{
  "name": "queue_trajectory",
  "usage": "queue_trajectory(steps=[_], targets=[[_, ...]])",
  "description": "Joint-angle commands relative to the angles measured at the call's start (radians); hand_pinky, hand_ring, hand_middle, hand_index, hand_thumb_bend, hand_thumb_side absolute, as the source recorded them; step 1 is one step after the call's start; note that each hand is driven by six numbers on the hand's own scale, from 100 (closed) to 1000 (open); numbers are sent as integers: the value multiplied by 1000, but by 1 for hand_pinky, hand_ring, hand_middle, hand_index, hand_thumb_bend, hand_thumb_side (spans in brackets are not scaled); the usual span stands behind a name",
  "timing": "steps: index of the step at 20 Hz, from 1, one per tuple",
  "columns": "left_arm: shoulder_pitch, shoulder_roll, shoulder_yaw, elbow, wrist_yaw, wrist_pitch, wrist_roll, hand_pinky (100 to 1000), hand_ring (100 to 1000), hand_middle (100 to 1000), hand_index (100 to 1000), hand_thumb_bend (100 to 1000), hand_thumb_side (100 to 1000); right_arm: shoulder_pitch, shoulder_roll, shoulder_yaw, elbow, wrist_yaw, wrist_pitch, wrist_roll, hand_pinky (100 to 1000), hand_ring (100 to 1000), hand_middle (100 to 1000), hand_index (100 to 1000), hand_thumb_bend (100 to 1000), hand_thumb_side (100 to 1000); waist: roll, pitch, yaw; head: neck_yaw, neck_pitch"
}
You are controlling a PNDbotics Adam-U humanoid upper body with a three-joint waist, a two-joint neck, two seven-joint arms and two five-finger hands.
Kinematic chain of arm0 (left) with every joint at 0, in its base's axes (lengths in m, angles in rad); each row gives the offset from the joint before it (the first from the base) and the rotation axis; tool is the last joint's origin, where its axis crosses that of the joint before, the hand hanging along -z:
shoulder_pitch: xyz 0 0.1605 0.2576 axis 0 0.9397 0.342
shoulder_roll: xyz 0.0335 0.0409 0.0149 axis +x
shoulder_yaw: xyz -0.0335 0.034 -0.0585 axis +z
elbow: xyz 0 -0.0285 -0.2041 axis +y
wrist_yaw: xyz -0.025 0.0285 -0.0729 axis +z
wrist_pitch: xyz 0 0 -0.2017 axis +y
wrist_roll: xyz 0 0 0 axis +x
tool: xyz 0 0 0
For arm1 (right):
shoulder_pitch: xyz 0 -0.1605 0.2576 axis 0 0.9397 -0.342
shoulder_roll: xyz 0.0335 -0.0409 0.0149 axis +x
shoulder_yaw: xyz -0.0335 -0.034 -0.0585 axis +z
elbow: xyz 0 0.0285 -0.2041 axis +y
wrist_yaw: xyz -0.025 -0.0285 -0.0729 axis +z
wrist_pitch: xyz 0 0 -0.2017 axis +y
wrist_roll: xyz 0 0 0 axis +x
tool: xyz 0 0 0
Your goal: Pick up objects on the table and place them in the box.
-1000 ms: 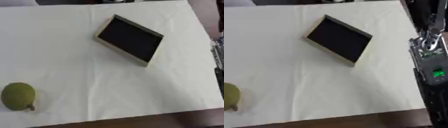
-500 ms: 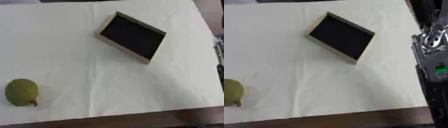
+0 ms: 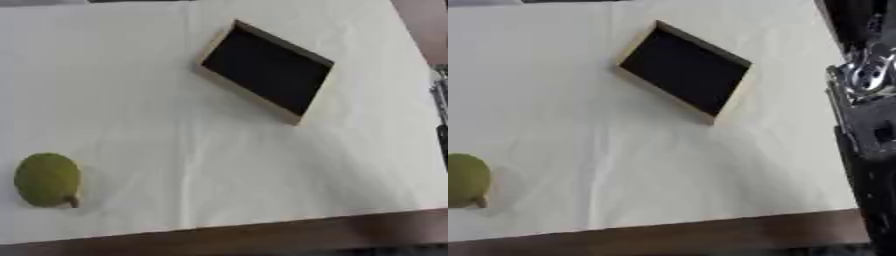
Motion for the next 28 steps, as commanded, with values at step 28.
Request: queue_trajectory(steps=[28], targets=[[-82, 39, 9, 56, 19, 264, -157, 908, 903, 845, 955, 444, 100, -8, -22, -1, -21, 1, 8, 4, 836, 701, 632, 726, 100, 617, -9, -14, -14, 17, -14]])
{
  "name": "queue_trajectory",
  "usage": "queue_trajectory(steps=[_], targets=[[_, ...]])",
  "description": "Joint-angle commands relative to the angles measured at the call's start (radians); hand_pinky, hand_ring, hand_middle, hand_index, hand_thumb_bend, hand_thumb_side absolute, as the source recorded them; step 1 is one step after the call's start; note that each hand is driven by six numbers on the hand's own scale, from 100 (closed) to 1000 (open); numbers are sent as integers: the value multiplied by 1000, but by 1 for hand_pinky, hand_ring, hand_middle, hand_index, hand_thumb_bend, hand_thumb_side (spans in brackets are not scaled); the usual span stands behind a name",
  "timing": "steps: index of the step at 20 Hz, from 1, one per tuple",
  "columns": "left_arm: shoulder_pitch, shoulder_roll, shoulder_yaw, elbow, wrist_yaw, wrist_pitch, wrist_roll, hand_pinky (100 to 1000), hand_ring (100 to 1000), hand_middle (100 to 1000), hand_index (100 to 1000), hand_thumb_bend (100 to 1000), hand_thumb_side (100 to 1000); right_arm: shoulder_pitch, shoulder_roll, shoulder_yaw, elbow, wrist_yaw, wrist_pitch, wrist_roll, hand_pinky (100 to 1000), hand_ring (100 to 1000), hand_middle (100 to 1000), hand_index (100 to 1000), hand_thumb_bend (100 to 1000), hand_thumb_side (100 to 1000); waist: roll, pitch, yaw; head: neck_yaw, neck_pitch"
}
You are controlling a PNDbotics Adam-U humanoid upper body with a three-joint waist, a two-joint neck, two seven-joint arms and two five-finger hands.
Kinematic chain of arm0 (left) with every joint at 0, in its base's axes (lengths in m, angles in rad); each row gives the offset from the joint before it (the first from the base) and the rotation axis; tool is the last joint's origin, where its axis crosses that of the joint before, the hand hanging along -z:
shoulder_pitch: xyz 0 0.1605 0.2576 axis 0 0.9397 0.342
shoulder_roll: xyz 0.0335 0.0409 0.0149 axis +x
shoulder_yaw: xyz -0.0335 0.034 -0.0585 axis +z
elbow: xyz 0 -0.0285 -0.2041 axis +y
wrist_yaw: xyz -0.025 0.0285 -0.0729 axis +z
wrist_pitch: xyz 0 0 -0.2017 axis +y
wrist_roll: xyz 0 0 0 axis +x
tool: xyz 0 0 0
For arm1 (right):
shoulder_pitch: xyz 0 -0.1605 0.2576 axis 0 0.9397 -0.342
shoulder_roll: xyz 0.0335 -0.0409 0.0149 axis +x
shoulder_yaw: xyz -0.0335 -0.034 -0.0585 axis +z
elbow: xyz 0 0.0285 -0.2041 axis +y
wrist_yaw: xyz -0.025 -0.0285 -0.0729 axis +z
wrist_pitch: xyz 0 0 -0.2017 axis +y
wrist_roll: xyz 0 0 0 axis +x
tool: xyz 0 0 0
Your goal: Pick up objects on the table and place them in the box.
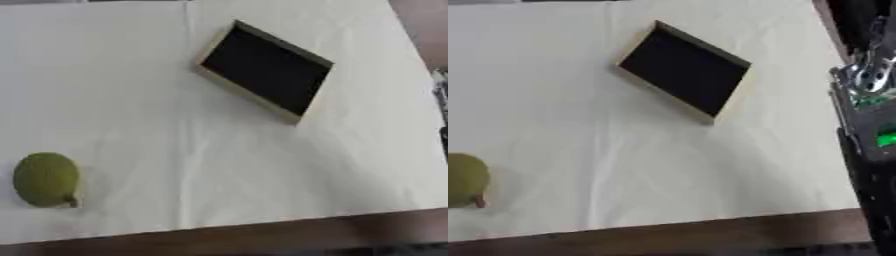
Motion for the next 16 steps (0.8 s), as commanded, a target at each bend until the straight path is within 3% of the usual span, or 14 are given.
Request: queue_trajectory(steps=[1, 8, 12, 16], targets=[[-24, 43, -18, 4, 47, 37, -26, 902, 899, 838, 954, 436, 100, -13, -20, -2, -21, -1, 1, 2, 836, 701, 632, 726, 100, 618, 0, -14, -2, 6, -11], [-88, 55, -55, 20, 146, 40, -125, 903, 913, 865, 957, 394, 125, -14, -16, 0, -21, -4, 2, 4, 837, 701, 632, 726, 100, 618, 2, -12, -10, 11, -15], [-135, 65, -63, 55, 164, 50, -172, 912, 922, 867, 952, 425, 140, -15, -13, 1, -21, -6, 2, 5, 837, 701, 631, 726, 100, 621, 3, -11, -16, 15, -19], [-173, 66, -85, 90, 184, 48, -201, 903, 917, 864, 947, 386, 177, -16, -11, 3, -21, -8, 2, 6, 837, 701, 631, 725, 100, 623, 4, -9, -21, 22, -20]])
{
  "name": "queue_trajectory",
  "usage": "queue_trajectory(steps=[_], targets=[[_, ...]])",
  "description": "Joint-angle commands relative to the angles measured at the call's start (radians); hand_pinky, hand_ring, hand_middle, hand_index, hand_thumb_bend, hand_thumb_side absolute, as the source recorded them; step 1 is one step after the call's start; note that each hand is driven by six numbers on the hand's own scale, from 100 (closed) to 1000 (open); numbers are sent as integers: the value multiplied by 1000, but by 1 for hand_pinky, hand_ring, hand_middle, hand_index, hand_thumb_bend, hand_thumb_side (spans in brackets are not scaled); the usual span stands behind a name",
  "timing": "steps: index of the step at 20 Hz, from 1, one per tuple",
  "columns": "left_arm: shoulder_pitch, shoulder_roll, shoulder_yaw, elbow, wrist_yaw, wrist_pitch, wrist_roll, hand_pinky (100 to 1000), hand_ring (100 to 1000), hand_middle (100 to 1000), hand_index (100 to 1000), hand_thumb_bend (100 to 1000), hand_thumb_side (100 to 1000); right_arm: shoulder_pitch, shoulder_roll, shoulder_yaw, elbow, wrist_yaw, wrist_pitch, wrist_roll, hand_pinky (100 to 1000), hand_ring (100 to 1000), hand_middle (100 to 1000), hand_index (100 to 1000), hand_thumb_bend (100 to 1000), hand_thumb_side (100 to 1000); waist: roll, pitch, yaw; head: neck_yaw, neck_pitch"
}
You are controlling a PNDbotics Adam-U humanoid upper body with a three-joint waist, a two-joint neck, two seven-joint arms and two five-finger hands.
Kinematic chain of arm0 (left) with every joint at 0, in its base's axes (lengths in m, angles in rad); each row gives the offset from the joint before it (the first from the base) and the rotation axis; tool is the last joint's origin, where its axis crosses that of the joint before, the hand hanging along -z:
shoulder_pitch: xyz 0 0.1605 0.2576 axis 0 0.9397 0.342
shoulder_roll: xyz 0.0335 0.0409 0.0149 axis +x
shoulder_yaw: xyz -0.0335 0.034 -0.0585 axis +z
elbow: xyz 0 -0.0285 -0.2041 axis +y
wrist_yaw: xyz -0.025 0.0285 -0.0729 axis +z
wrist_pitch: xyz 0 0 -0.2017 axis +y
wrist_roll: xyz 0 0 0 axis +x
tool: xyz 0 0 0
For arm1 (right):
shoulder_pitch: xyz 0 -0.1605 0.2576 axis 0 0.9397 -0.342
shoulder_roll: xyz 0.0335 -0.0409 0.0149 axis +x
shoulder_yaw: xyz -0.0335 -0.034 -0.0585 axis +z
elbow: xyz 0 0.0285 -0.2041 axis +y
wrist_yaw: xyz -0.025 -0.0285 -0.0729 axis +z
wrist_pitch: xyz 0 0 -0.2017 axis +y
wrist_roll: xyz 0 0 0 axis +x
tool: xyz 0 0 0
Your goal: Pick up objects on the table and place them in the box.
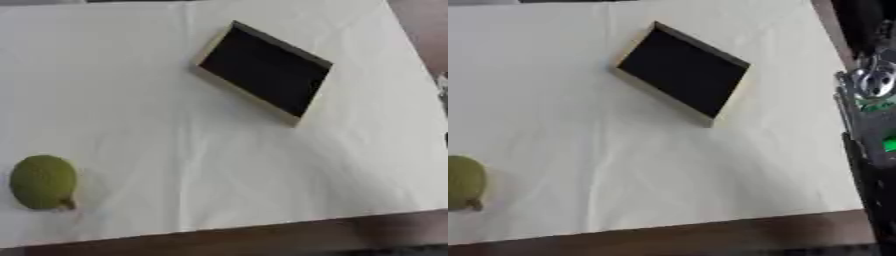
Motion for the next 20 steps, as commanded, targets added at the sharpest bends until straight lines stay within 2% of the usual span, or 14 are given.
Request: queue_trajectory(steps=[1, 10, 17, 20], targets=[[-20, 45, -15, 18, 27, -7, -34, 901, 917, 862, 944, 380, 183, -12, -12, -3, -21, -6, -1, 2, 837, 701, 631, 725, 100, 623, 3, -14, -3, 7, -15], [-91, 27, -59, 65, 106, -24, -166, 895, 916, 868, 940, 333, 176, -13, -6, -2, -21, -9, -1, 0, 837, 701, 630, 725, 100, 625, 3, -14, -6, 12, -17], [-116, 16, -65, 74, 133, -17, -207, 887, 910, 864, 931, 324, 171, -13, -3, -1, -21, -10, 1, 0, 838, 701, 629, 725, 100, 628, 2, -14, -8, 16, -19], [-150, -1, -103, 97, 112, -7, -239, 884, 908, 861, 928, 332, 163, -15, -1, 1, -21, -12, 0, 2, 838, 701, 629, 725, 100, 628, 5, -12, -7, 20, -21]])
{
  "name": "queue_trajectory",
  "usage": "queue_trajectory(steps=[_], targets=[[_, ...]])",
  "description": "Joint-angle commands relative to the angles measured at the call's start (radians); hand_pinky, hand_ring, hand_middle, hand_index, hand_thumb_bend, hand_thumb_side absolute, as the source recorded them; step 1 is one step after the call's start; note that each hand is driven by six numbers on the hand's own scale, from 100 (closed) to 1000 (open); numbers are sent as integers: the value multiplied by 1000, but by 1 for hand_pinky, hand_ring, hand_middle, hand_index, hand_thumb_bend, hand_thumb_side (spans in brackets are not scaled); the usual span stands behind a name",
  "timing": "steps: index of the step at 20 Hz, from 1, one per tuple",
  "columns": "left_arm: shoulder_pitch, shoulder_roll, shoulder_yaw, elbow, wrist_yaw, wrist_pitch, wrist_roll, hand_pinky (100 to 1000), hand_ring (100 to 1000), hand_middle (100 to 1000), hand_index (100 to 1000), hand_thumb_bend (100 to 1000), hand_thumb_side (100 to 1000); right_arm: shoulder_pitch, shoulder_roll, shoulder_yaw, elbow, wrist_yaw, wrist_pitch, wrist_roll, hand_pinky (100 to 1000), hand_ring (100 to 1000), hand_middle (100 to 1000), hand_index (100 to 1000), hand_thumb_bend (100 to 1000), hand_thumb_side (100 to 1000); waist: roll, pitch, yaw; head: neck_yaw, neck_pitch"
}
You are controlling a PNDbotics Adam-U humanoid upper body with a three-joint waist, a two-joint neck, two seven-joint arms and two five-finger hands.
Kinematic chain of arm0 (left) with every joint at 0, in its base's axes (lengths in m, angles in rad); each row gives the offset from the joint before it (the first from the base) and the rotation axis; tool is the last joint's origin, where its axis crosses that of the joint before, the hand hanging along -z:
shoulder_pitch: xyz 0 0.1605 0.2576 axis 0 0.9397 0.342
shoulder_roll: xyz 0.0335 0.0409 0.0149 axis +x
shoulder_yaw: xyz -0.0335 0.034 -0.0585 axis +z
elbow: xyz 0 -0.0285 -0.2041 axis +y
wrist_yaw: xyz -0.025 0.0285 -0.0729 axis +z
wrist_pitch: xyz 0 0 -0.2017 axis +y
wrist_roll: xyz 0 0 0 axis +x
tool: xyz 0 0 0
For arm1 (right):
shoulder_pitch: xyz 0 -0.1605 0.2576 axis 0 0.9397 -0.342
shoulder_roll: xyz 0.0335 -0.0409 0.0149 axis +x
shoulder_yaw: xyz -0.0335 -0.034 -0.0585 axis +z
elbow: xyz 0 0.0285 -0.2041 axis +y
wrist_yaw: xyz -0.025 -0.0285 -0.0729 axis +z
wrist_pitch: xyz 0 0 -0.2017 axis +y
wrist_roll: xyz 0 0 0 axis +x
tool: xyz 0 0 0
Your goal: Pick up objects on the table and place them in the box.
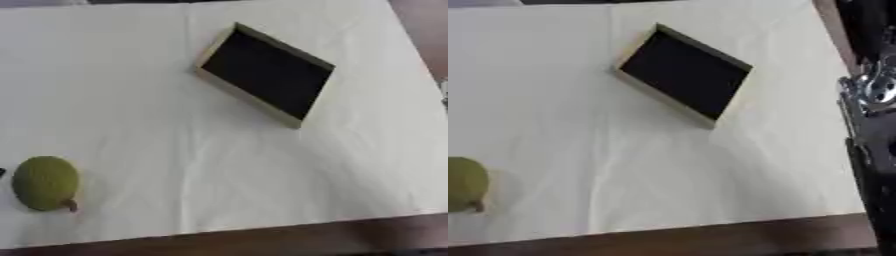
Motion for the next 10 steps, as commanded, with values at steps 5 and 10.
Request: queue_trajectory(steps=[5, 10], targets=[[-47, -2, -39, 39, -42, 17, -38, 878, 901, 851, 925, 339, 129, -13, -10, -4, -21, -9, 0, 2, 839, 702, 629, 725, 100, 632, 4, -14, -1, 9, -13], [-55, -13, -35, 23, -73, 10, -9, 872, 888, 841, 917, 319, 100, -14, -9, -5, -21, -9, 0, 3, 839, 702, 628, 725, 100, 632, 3, -11, -4, 10, -17]])
